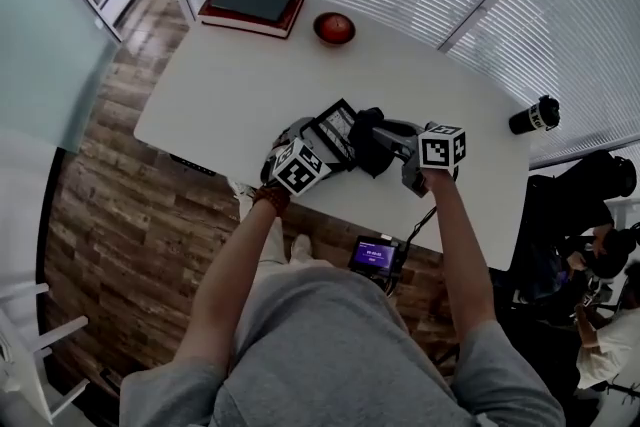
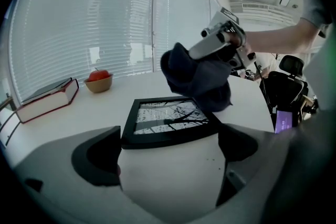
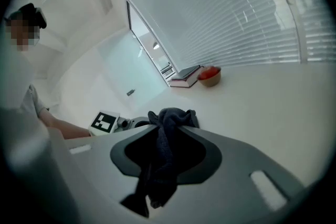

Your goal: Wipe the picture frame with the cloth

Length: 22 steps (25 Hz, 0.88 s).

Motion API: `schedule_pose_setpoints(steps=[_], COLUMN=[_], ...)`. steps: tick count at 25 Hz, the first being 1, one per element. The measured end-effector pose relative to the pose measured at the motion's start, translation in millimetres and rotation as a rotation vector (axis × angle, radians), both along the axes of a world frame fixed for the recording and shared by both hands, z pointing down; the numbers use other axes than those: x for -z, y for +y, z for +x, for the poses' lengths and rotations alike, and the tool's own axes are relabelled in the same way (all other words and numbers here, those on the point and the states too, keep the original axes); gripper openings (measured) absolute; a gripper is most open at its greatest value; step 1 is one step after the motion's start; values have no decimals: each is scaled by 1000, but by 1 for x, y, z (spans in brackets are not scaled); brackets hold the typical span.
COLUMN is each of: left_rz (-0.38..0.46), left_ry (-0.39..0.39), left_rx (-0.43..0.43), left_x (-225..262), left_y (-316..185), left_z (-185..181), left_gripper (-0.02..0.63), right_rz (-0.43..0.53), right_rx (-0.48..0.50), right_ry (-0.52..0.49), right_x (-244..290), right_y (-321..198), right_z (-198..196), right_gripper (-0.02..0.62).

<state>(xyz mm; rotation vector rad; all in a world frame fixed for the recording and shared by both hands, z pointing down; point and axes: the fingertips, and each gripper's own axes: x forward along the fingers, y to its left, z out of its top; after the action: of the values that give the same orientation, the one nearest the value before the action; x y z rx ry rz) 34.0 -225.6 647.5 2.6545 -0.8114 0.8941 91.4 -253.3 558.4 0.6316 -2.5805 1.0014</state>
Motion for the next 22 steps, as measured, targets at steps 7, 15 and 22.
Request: schedule_pose_setpoints(steps=[7,15,22], left_rz=[1,-2,-1], left_ry=[0,-10,-14], left_rx=[10,15,22], left_x=[0,0,-1], left_y=[2,-1,-2], left_z=[0,1,-2], left_gripper=[563,551,551], right_rz=[111,137,182], right_rx=[-16,50,83], right_ry=[162,368,429], right_x=[1,-68,-70], right_y=[-70,-59,-44], right_z=[-15,-18,-19], right_gripper=[115,117,117])
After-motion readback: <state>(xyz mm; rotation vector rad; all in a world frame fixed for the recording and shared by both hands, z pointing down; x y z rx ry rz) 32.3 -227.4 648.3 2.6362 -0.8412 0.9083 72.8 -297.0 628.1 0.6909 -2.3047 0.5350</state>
